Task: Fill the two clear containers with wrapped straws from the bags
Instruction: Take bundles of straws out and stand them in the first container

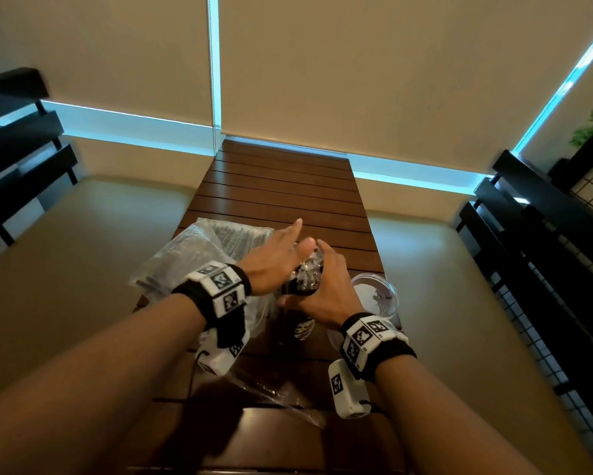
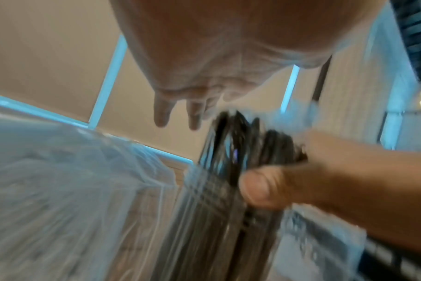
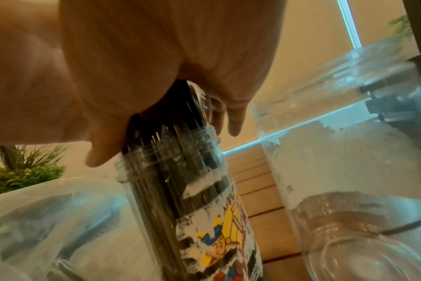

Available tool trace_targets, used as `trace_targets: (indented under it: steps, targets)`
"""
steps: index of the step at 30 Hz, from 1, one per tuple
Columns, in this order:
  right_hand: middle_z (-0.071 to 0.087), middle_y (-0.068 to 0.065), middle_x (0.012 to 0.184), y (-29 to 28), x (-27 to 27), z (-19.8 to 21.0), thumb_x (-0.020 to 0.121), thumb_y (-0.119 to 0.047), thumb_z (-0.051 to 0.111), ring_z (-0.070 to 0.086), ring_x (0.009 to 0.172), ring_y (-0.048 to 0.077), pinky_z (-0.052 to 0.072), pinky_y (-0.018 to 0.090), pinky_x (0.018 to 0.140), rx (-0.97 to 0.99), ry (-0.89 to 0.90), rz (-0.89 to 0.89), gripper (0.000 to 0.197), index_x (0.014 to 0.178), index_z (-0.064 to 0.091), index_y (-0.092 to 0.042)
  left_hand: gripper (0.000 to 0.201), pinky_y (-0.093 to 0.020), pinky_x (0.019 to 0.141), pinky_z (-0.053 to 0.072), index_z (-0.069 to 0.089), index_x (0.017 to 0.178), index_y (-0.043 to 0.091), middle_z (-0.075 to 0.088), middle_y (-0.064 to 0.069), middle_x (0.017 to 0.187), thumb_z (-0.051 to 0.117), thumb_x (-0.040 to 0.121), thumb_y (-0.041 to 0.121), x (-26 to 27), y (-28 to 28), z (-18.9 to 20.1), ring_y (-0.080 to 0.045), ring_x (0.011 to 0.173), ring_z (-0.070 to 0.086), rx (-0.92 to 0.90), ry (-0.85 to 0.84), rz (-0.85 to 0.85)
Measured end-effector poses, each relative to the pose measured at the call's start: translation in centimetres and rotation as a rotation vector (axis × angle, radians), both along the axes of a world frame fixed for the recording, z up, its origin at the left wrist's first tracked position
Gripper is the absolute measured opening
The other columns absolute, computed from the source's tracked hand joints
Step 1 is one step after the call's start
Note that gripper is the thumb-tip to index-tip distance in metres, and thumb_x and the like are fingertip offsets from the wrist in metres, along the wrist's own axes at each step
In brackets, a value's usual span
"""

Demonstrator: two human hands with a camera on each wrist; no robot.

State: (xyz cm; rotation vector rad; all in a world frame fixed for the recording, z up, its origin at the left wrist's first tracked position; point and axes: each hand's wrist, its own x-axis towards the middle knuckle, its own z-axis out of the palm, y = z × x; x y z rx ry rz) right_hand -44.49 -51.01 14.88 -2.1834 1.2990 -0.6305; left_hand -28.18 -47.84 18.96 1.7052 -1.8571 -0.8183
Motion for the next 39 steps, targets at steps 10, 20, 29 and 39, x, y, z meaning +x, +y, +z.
trace_targets:
  steps: [10, 20, 29, 39]
  targets:
    - [0.055, -0.007, 0.076, 4.2, 5.6, 5.8, 0.087, -0.032, 0.056, 0.05, 0.071, 0.014, 0.047, 0.037, 0.069, -0.539, 0.06, 0.12, 0.018, 0.073, 0.057, -0.021, 0.09, -0.041, 0.089, 0.051, 0.033, 0.139, 0.027, 0.039, -0.005, 0.131, 0.077, 0.066, 0.056, 7.5, 5.4, -3.4, -0.026, 0.112, 0.051, 0.149, -0.747, 0.253]
    - [0.062, 0.014, 0.12, 5.9, 13.8, -1.9, 0.092, -0.016, 0.055, 0.057, 0.112, 0.031, 0.048, 0.04, 0.098, 0.094, 0.279, 0.278, 0.031, 0.122, 0.059, -0.01, 0.043, -0.038, 0.075, 0.051, 0.06, 0.124, 0.026, 0.053, -0.002, 0.108, 0.061, 0.087, 0.005, 11.2, 6.9, -2.9, -0.027, 0.091, 0.058, -0.249, -0.491, 0.238]
    - [0.057, 0.01, 0.131, 5.7, 17.7, -6.0, 0.094, -0.035, 0.055, 0.055, 0.119, 0.03, 0.043, 0.034, 0.085, 0.277, 0.47, 0.101, 0.044, 0.133, 0.05, -0.014, 0.049, -0.03, 0.064, 0.053, 0.068, 0.115, 0.014, 0.054, -0.003, 0.1, 0.058, 0.078, -0.017, 10.7, 9.0, -1.3, -0.019, 0.078, 0.056, -0.489, -0.365, 0.074]
    - [0.061, 0.002, 0.115, 5.9, 15.9, 0.0, 0.1, -0.028, 0.043, 0.06, 0.107, 0.026, 0.048, 0.036, 0.083, 0.06, 0.609, 0.2, 0.028, 0.121, 0.058, -0.017, 0.054, -0.032, 0.068, 0.048, 0.058, 0.13, 0.025, 0.05, -0.002, 0.11, 0.057, 0.085, -0.003, 11.5, 7.0, -3.2, -0.019, 0.086, 0.054, -0.256, -0.505, 0.187]
